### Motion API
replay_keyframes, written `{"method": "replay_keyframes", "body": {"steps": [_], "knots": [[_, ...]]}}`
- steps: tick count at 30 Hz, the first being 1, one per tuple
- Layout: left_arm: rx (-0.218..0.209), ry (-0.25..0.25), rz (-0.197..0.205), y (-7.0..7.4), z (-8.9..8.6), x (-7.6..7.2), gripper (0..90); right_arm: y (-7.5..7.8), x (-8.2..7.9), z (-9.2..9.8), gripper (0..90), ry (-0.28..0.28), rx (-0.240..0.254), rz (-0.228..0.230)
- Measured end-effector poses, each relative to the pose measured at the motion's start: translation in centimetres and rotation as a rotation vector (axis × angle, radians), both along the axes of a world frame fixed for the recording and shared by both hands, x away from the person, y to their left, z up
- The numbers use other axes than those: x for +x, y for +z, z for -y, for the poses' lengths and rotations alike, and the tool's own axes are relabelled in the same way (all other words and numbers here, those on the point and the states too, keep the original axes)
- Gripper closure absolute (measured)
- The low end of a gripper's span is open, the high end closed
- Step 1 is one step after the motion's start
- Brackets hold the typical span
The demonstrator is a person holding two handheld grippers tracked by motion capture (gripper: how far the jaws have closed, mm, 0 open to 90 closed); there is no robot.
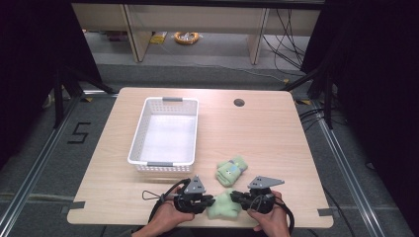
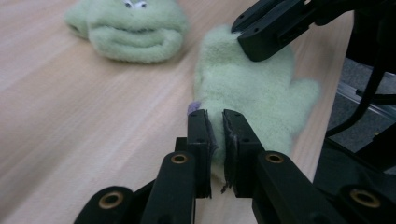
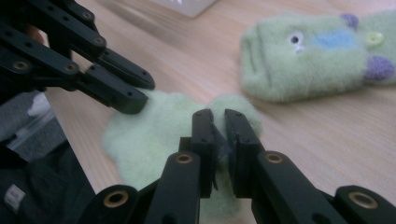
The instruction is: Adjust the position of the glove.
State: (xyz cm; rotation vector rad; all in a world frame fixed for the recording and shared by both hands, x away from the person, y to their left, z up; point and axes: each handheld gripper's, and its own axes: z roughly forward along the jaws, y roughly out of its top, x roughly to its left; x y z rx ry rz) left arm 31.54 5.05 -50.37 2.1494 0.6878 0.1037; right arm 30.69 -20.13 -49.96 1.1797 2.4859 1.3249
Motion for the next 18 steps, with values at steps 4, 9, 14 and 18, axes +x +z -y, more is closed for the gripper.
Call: {"method": "replay_keyframes", "body": {"steps": [4, 9, 14, 18], "knots": [[-0.007, 0.009, 0.011, 0.5, -0.5, 0.6, 81.6, 0.6, -0.3, -0.4, 83.3, -0.039, 0.043, -0.003], [0.014, 0.016, 0.03, 0.3, -0.8, 1.3, 81.7, 0.4, -0.1, -0.8, 83.1, -0.044, 0.073, 0.0], [0.003, 0.021, 0.031, 0.4, -1.0, 1.7, 81.5, -0.1, -0.3, -1.2, 81.9, -0.041, 0.017, -0.013], [0.028, 0.011, 0.016, -0.2, -0.9, 1.7, 81.2, -0.3, -0.4, -1.3, 81.3, -0.045, -0.008, -0.013]]}}
